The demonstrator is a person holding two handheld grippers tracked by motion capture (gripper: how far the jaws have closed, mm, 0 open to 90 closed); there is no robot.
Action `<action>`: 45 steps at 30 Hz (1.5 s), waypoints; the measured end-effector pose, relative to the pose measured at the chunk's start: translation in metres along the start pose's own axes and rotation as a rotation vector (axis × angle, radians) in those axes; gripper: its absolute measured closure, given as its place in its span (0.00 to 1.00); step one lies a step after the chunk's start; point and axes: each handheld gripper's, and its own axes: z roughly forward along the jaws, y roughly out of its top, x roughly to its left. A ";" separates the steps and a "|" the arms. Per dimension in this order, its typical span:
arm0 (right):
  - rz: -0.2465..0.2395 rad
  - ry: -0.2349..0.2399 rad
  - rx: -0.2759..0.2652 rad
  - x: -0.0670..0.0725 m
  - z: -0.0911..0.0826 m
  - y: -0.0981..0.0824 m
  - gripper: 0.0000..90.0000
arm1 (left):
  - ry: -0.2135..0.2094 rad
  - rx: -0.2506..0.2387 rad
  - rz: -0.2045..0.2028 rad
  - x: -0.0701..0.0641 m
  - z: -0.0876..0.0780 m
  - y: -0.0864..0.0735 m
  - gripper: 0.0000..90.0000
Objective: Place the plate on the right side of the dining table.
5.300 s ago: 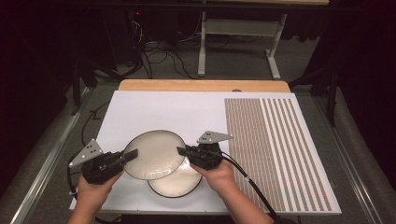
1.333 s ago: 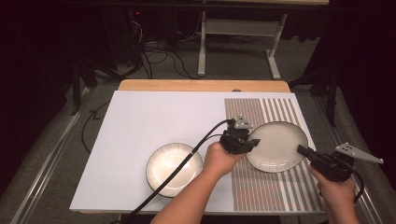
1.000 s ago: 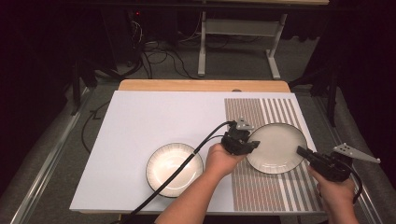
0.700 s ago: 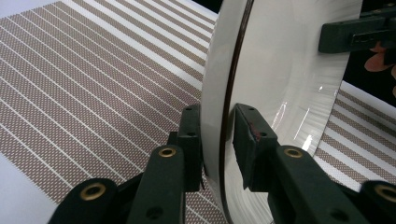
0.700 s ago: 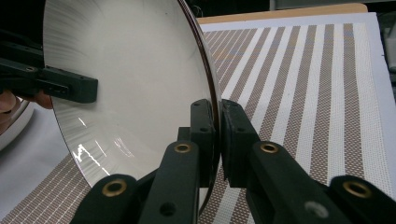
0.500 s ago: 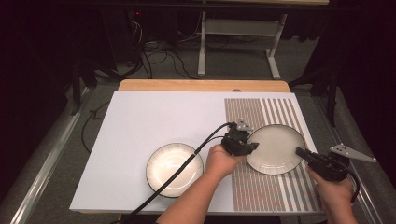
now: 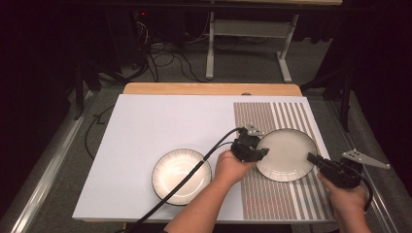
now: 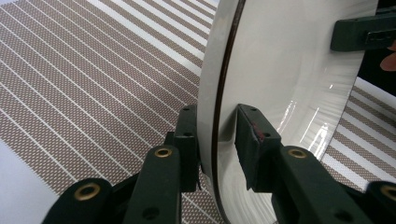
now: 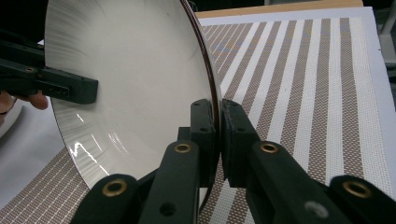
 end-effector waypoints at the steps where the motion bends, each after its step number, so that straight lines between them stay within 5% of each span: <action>1: 0.000 0.001 -0.001 0.000 0.000 0.000 0.96 | 0.005 0.003 0.003 0.000 0.000 0.000 0.78; 14: 0.027 -0.023 0.010 -0.002 0.006 0.000 0.96 | 0.040 -0.050 0.033 0.003 -0.015 -0.001 0.61; 36: 0.024 -0.059 0.029 -0.001 0.013 0.004 0.95 | 0.082 -0.190 0.026 0.019 -0.094 -0.033 0.38; 45: 0.026 -0.060 0.038 -0.002 0.016 0.006 0.95 | 0.137 -0.243 0.012 0.031 -0.135 -0.052 0.26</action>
